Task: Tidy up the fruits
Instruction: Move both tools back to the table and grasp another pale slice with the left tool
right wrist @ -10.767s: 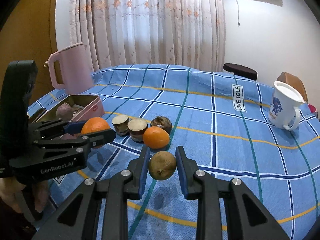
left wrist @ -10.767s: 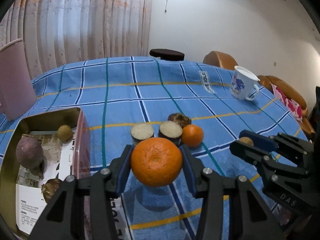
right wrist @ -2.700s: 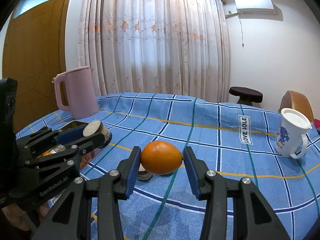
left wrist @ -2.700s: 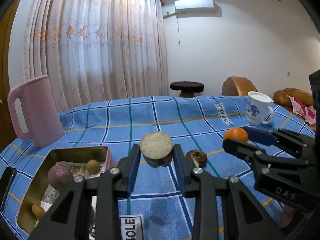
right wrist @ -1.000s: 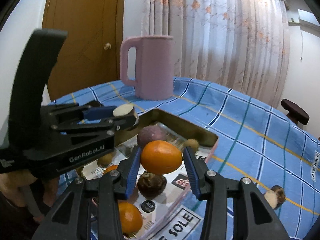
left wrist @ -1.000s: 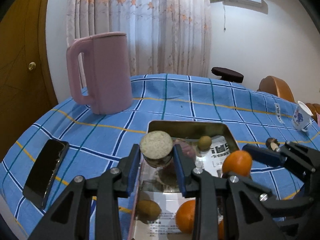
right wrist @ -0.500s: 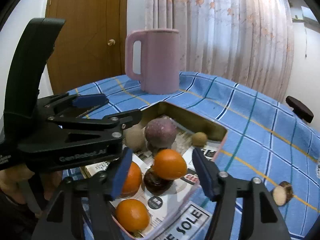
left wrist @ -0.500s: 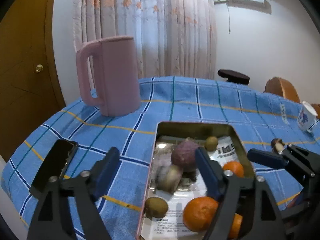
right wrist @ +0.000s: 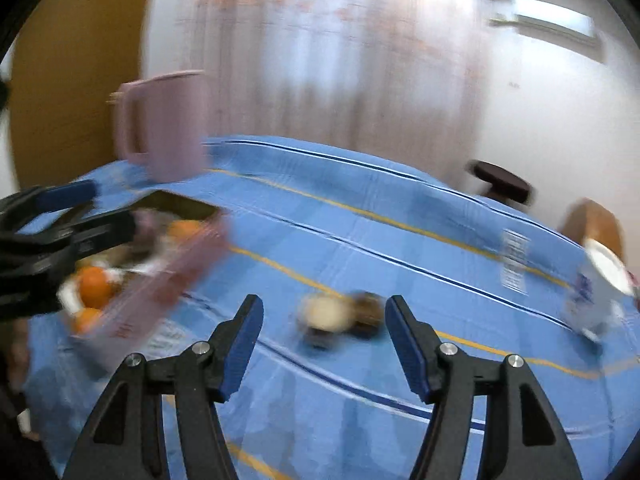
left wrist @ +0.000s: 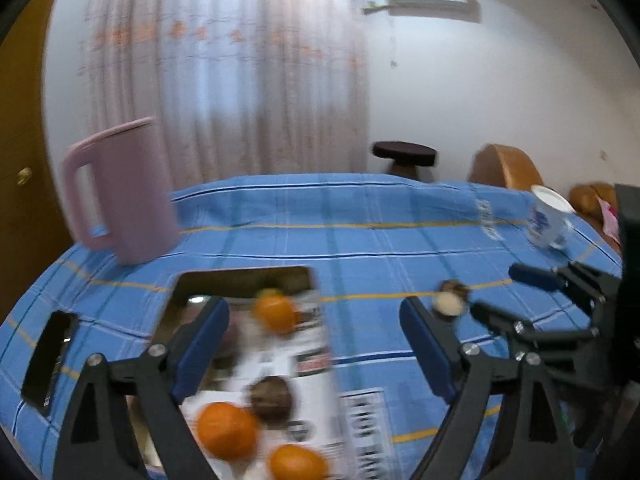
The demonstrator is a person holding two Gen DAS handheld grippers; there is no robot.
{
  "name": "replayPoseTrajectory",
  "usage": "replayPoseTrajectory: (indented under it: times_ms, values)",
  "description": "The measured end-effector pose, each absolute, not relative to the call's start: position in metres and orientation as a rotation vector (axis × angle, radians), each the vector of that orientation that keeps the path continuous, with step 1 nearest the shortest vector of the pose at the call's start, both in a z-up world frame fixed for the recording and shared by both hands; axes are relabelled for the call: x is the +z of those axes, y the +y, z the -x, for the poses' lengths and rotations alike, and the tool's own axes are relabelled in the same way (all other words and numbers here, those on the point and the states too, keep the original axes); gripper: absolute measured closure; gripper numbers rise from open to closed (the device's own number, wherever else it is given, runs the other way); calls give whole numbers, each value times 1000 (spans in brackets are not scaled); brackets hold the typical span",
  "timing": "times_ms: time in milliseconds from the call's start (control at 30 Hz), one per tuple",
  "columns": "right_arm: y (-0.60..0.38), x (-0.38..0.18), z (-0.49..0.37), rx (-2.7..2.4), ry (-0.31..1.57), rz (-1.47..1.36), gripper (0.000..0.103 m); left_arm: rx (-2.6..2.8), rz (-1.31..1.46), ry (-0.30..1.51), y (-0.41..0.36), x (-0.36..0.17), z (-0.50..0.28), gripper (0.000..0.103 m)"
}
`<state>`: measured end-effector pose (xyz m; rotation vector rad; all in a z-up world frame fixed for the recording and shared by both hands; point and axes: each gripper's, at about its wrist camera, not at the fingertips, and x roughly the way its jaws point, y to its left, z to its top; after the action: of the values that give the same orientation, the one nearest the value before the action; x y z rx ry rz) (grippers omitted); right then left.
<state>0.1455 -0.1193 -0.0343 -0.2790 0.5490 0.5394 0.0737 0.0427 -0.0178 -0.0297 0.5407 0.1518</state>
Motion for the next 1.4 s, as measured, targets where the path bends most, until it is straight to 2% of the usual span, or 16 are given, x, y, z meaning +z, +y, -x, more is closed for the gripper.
replayPoseTrajectory:
  times_ms: [300, 500, 633, 800, 1167, 1400]
  values:
    - [-195, -44, -177, 366, 606, 133, 34, 43, -23, 646, -21, -37, -124, 14]
    - [-205, -43, -177, 378, 602, 72, 33, 10, -35, 743, -40, -56, -154, 17]
    - [-208, -43, -176, 390, 601, 66, 33, -4, -40, 804, -42, -69, -170, 28]
    - [-206, -44, -178, 398, 610, 62, 32, -81, 36, 855, -36, -80, -180, 66]
    - [-160, -35, -191, 461, 664, 132, 32, 6, 33, 784, -10, -73, -179, 66]
    - [-124, -54, -214, 465, 732, 158, 32, 57, 112, 761, 24, -70, -175, 66]
